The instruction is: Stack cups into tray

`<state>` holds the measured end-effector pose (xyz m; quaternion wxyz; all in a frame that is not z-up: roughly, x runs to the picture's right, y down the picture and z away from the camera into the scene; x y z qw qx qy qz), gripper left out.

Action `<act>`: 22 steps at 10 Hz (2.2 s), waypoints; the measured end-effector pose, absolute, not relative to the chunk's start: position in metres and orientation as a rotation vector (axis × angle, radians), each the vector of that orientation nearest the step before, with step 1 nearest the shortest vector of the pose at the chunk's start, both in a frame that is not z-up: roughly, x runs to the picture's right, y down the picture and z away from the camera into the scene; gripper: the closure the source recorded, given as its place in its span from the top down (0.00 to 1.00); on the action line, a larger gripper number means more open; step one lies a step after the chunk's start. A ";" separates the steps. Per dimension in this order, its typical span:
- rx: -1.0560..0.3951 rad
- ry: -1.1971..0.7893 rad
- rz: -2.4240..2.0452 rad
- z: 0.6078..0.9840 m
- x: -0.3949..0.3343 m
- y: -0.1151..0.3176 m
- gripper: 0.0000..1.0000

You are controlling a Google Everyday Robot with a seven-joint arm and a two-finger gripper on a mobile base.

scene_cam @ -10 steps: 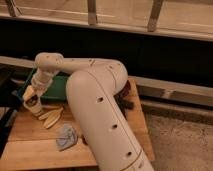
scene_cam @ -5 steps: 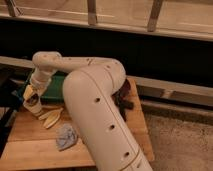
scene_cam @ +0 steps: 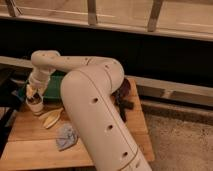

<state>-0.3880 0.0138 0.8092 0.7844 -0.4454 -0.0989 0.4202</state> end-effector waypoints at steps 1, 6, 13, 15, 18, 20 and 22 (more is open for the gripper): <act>-0.962 -0.214 0.905 0.809 -0.388 0.014 0.80; -0.959 -0.215 0.901 0.805 -0.389 0.016 0.80; -0.923 -0.123 0.964 0.826 -0.356 0.033 0.80; -0.899 -0.084 0.969 0.832 -0.355 0.033 0.80; -0.860 -0.034 0.996 0.847 -0.348 0.026 0.80; -0.856 -0.025 1.002 0.855 -0.352 0.027 0.68; -0.857 -0.032 1.004 0.857 -0.357 0.027 0.52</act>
